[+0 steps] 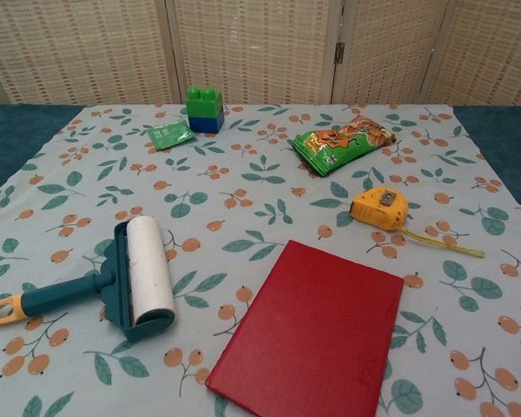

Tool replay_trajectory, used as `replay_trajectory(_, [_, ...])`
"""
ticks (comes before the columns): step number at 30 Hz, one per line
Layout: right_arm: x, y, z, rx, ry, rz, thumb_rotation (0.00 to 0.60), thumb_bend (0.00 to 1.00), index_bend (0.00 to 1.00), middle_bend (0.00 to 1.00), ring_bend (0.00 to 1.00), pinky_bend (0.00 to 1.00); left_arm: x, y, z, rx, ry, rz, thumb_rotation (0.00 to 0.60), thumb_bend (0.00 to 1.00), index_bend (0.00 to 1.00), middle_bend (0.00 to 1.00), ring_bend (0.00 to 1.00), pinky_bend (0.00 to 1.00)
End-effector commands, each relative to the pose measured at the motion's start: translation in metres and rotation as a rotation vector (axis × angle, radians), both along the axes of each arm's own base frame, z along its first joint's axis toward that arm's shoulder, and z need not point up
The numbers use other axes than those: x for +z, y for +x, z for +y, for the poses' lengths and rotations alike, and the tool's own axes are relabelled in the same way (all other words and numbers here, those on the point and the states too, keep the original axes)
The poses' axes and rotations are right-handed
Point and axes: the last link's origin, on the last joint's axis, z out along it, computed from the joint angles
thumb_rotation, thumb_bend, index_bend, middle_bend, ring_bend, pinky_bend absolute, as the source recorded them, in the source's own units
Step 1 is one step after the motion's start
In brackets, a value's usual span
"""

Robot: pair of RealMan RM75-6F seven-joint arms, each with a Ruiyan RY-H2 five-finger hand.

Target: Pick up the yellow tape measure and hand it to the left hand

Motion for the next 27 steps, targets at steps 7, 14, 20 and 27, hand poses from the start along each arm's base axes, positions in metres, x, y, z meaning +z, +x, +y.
replay_trajectory(7, [0.0,0.002,-0.005,0.077,0.013,-0.022,0.6,0.53,0.0,0.07,0.21,0.1,0.002,-0.002,-0.007,-0.003,0.003,-0.007,0.6,0.15,0.01,0.0,0.0,0.0])
replay_trajectory(14, [-0.007,0.008,-0.01,0.086,0.052,-0.03,0.6,0.53,0.0,0.07,0.21,0.1,0.004,-0.003,-0.01,-0.011,0.013,-0.012,0.6,0.15,0.01,0.0,0.0,0.0])
replay_trajectory(20, [-0.031,0.027,-0.03,0.107,0.148,-0.029,0.6,0.53,0.0,0.07,0.21,0.12,0.003,0.0,-0.01,-0.027,0.008,-0.014,0.6,0.15,0.02,0.0,0.0,0.0])
replay_trajectory(27, [-0.068,0.062,-0.064,0.131,0.249,-0.042,0.6,0.51,0.0,0.05,0.19,0.13,0.001,0.004,-0.009,-0.046,0.002,-0.018,0.6,0.15,0.02,0.0,0.0,0.0])
